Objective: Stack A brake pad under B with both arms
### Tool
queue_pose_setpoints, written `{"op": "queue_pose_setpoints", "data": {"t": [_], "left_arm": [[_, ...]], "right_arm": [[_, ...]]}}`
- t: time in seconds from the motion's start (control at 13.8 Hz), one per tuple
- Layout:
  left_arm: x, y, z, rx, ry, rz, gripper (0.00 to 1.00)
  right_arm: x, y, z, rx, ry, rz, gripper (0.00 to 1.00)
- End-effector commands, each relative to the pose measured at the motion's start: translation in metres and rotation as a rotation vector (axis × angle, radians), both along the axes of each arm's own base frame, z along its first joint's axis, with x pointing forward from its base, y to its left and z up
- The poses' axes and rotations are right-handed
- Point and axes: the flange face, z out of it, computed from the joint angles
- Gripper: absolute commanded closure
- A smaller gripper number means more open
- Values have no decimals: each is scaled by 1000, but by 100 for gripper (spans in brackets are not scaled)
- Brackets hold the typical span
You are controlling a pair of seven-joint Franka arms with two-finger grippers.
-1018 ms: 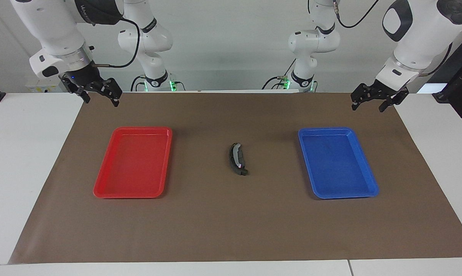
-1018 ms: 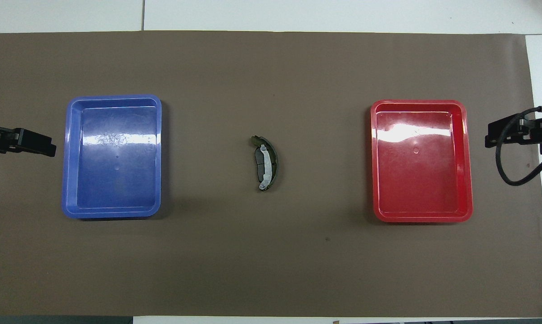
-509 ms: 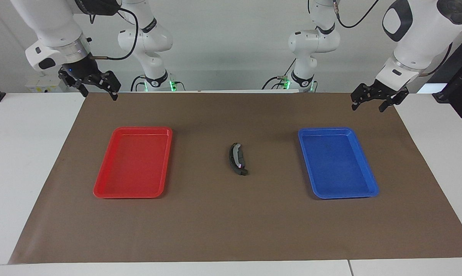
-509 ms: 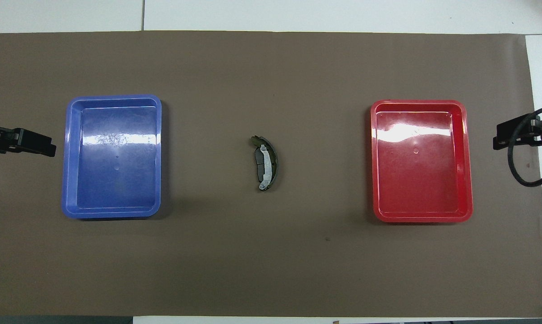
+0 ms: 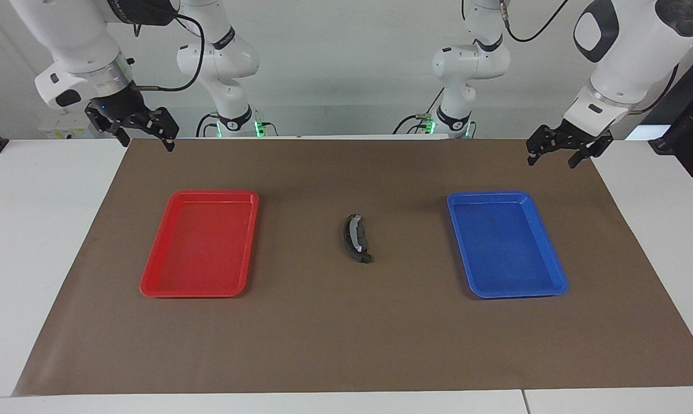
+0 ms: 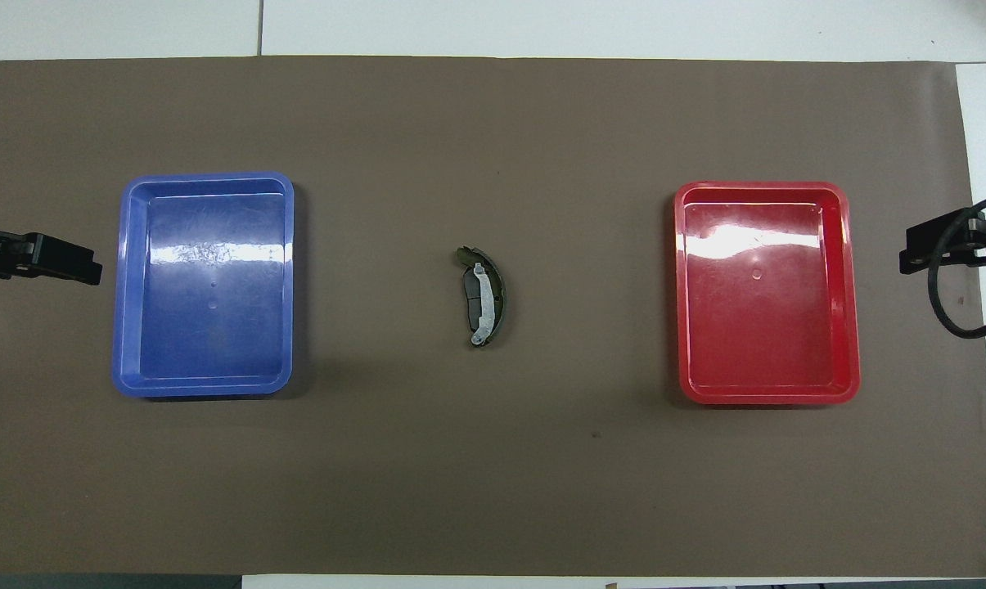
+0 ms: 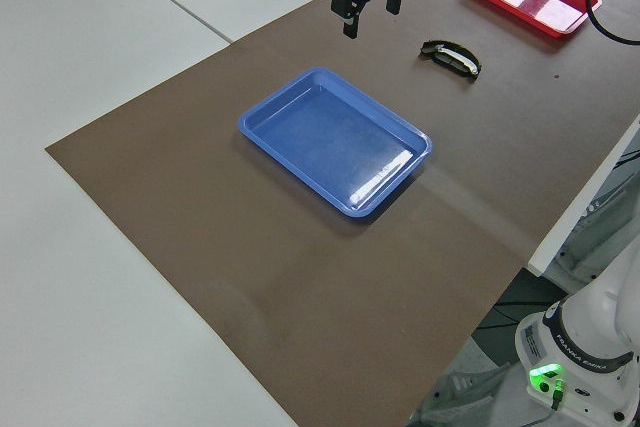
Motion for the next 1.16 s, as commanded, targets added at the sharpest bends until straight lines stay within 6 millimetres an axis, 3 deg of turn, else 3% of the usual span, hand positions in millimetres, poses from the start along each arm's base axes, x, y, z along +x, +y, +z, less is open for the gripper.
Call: {"op": "queue_pose_setpoints", "data": {"t": [0.0, 1.09], "left_arm": [[-7, 2, 3, 6, -10, 9, 0], [-7, 2, 3, 6, -10, 9, 0]], "right_arm": [[1, -1, 2, 10, 7, 20, 0], [5, -2, -2, -3, -31, 59, 0]]}}
